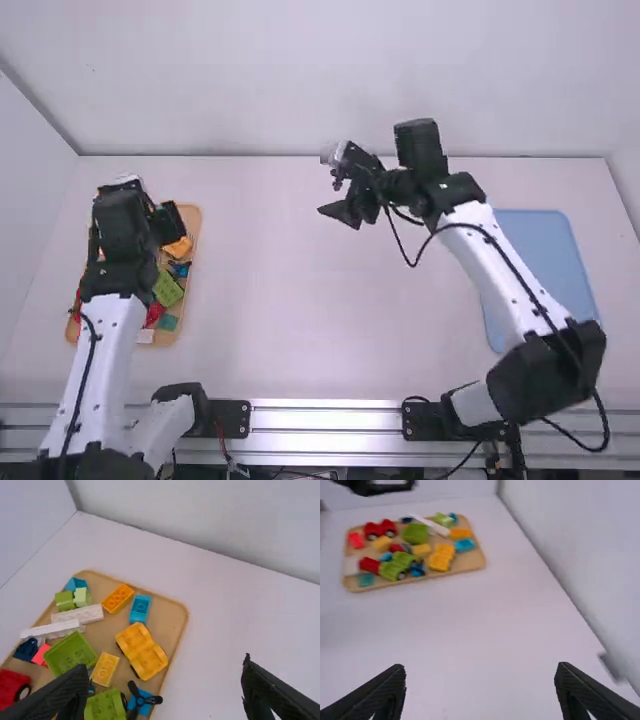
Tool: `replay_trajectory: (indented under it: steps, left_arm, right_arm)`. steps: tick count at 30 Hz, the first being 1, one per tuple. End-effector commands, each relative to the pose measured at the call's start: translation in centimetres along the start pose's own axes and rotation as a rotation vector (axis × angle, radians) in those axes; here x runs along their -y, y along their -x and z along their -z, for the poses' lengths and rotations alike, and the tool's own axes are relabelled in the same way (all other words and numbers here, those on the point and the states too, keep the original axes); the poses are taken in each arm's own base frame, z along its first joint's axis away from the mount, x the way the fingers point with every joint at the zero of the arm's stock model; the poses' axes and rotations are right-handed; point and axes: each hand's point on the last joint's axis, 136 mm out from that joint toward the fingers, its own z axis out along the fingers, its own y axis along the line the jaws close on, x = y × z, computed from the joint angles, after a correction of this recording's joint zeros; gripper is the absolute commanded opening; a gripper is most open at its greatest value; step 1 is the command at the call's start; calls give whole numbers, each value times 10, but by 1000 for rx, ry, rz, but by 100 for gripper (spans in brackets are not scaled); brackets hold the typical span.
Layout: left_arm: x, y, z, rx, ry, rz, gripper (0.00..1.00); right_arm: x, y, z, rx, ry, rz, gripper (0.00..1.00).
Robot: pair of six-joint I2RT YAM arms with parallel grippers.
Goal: Assemble lego blocks to make yellow taxi
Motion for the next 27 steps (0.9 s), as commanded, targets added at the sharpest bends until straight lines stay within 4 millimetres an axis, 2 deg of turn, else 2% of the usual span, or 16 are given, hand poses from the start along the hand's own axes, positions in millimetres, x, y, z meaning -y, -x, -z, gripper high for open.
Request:
replay_trajectory:
  steps: [1, 7, 8, 13, 14, 15, 17, 19, 21, 23, 27]
  left_arm:
    - [-14, 15, -5, -1, 37, 46, 84]
    - [-41, 18, -17, -68, 88, 106, 91]
    - [-54, 18, -17, -83, 116, 131, 92]
    - [-88, 22, -15, -140, 99, 255, 97]
    - [-90, 22, -15, -144, 100, 259, 97]
    - [-105, 22, -11, -169, 134, 291, 97]
    - [-123, 22, -6, -200, 181, 324, 98]
    - [-130, 25, -3, -220, 192, 345, 99]
    - [-129, 27, -2, -239, 174, 344, 99]
    - [-115, 32, -3, -287, 104, 295, 99]
    - [-97, 26, -15, -412, 59, 248, 99]
  right_arm:
    - [-13, 27, -12, 108, 151, 83, 84]
    - [-11, 33, -45, 121, 233, 129, 91]
    - [-8, 33, -55, 108, 229, 130, 92]
    - [-4, 34, -85, 77, 225, 133, 96]
    - [-5, 34, -86, 79, 230, 136, 97]
    - [-6, 34, -89, 92, 251, 139, 97]
    - [-8, 34, -93, 100, 270, 140, 98]
    - [-8, 32, -95, 94, 271, 141, 99]
    - [-6, 30, -97, 80, 262, 137, 99]
    - [-6, 29, -98, 70, 254, 142, 99]
    - [-11, 31, -104, 64, 253, 160, 99]
